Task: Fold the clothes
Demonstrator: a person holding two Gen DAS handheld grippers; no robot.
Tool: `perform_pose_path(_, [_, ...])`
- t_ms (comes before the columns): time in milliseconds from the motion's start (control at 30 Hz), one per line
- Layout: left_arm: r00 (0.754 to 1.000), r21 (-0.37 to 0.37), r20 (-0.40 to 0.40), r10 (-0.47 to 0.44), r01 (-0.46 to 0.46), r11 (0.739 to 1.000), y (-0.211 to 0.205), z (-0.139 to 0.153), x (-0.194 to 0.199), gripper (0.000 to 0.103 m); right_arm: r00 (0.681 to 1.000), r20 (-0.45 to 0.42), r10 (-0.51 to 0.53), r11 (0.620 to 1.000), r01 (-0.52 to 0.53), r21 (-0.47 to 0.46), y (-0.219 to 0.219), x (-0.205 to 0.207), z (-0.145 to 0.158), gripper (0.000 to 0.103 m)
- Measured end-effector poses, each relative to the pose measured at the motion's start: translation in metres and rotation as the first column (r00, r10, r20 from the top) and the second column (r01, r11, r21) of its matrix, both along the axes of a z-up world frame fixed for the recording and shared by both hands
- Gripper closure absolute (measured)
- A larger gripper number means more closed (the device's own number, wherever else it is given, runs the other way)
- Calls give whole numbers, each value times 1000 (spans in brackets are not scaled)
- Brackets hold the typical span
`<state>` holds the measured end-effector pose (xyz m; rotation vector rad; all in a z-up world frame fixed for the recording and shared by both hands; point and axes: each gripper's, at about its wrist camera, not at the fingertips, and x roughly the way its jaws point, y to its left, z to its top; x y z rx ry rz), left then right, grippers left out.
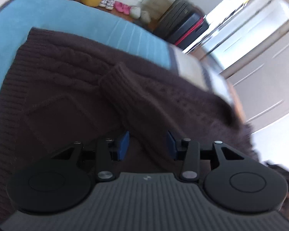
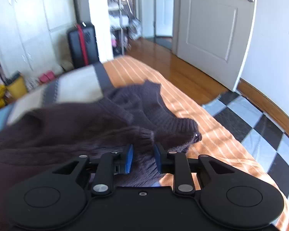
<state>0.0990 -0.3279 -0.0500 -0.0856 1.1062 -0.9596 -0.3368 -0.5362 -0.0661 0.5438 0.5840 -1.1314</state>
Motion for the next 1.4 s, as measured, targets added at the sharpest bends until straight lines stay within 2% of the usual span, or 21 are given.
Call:
perform_pose_path(67, [1000,13,20,-11,10,1000,-6,-3,-7,57,993,89,82,996,-85,27,14,-5,6,65])
perform_pose_path(133, [1000,4,25,-1,1,1000,-11,-6,-11,52,972,106,209,974,-217,70,23,6,2,64])
perform_pose_path(200, [999,17,36,8,-8,1000,-17,-7,-13,50,945,57,321,939,-325,111,31,23,-7,64])
perform_pose_path(300, [999,25,41,17,-18,1000,-24,-9,-13,50,922,-84,379,918,-363,163,34,47,-29,62])
perform_pose_path(333, [999,15,39,24,-25,1000,-27,-10,-11,53,909,-131,396,911,-371,181,35,54,-37,57])
perform_pose_path(400, [999,-10,30,27,-27,1000,-33,-13,-7,76,878,-213,428,898,-386,213,34,67,-51,56])
perform_pose_path(433, [1000,-15,21,21,-21,1000,-37,-15,-6,85,853,-253,456,887,-416,199,36,71,-55,64])
perform_pose_path(467, [1000,-10,11,15,-15,1000,-42,-15,-6,87,809,-317,496,868,-471,157,43,75,-55,78])
perform_pose_path(500, [1000,-1,21,18,-18,1000,-44,-12,-9,88,781,-369,504,860,-492,134,49,74,-54,93])
perform_pose_path(533, [999,4,49,17,-17,1000,-45,-6,-12,89,757,-416,504,855,-505,117,54,73,-53,95])
perform_pose_path(633, [991,-13,133,27,-26,1000,-37,13,-20,89,798,-411,441,883,-468,40,73,52,-19,95])
perform_pose_path(700, [987,-28,155,41,-37,999,-27,21,-21,89,807,-400,434,883,-468,14,88,39,5,95])
perform_pose_path(800, [991,-10,130,33,-31,999,-18,20,-20,89,798,-391,459,872,-488,27,102,22,19,95])
perform_pose_path(900, [990,84,138,-17,5,996,-9,13,-27,87,774,-403,489,867,-482,127,94,15,-6,95])
perform_pose_path(933, [987,114,157,-32,14,993,-4,12,-31,86,754,-429,498,864,-475,168,88,18,-11,98])
perform_pose_path(1033, [977,121,210,-34,9,993,25,17,-39,84,721,-554,416,903,-399,159,79,19,-17,94])
perform_pose_path(1100, [971,111,238,-8,-18,994,47,21,-40,74,734,-557,390,913,-387,130,78,14,-9,83])
perform_pose_path(1167, [964,107,266,20,-50,993,68,25,-40,55,763,-494,418,896,-434,88,84,14,4,74])
perform_pose_path(1233, [961,121,273,52,-88,989,82,26,-38,47,779,-417,468,867,-496,46,93,18,19,68])
perform_pose_path(1300, [966,144,244,87,-125,982,93,21,-34,42,746,-348,567,802,-596,28,104,35,31,66])
perform_pose_path(1400, [988,125,137,78,-96,987,101,8,-30,35,666,-225,711,685,-728,13,107,65,44,53])
